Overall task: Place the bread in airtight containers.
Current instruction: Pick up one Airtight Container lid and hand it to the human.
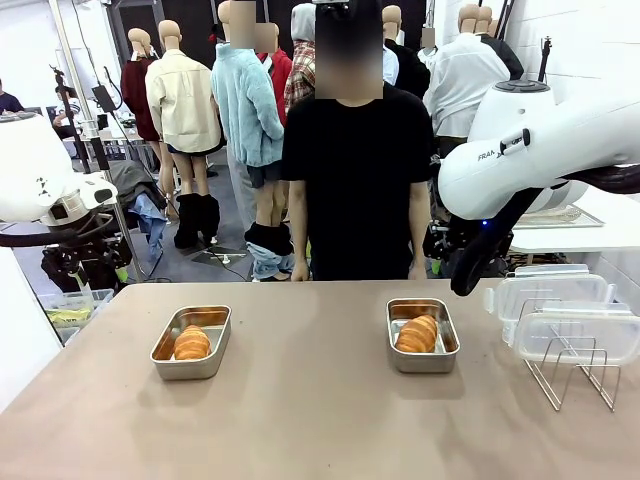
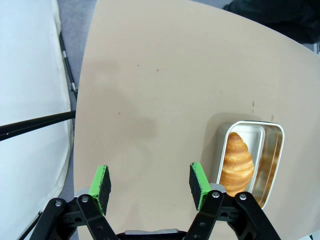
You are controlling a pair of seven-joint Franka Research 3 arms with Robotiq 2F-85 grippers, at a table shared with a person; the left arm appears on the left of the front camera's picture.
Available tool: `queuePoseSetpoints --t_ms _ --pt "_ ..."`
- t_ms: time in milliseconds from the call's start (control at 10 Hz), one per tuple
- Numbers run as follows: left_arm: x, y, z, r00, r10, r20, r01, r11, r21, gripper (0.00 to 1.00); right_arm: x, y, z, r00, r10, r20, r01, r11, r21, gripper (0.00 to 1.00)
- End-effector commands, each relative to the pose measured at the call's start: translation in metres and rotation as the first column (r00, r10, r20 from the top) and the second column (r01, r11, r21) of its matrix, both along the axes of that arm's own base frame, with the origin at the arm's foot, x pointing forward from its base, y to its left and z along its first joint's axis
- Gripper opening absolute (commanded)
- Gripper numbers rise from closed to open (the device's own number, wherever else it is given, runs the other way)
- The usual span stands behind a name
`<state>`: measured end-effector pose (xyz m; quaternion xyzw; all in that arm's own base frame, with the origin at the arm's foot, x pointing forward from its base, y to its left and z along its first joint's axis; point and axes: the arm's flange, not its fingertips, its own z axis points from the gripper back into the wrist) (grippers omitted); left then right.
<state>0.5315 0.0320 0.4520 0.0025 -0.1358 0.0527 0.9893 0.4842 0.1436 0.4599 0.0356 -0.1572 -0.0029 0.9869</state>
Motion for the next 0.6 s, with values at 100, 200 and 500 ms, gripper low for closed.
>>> queuePoseSetpoints --t_ms 100,200,500 --pt "-0.0005 0.0004 0.0001 1.0 0.0 -0.002 0.0 1.0 0.0 0.82 -0.0016 0.0001 -0.0025 1.0 -0.003 0.005 0.003 1.0 0.009 0.9" --pt "-0.0005 0.0004 0.0001 1.0 0.0 -0.002 0.0 1.0 0.0 0.82 -0.0016 0.0001 -0.0025 1.0 -0.003 0.005 0.003 1.0 0.009 0.9" --pt "-0.0005 0.0004 0.0001 1.0 0.0 -0.002 0.0 1.0 0.0 0.82 -0.0016 0.0001 -0.0025 1.0 -0.003 0.005 0.003 1.0 0.009 0.9"
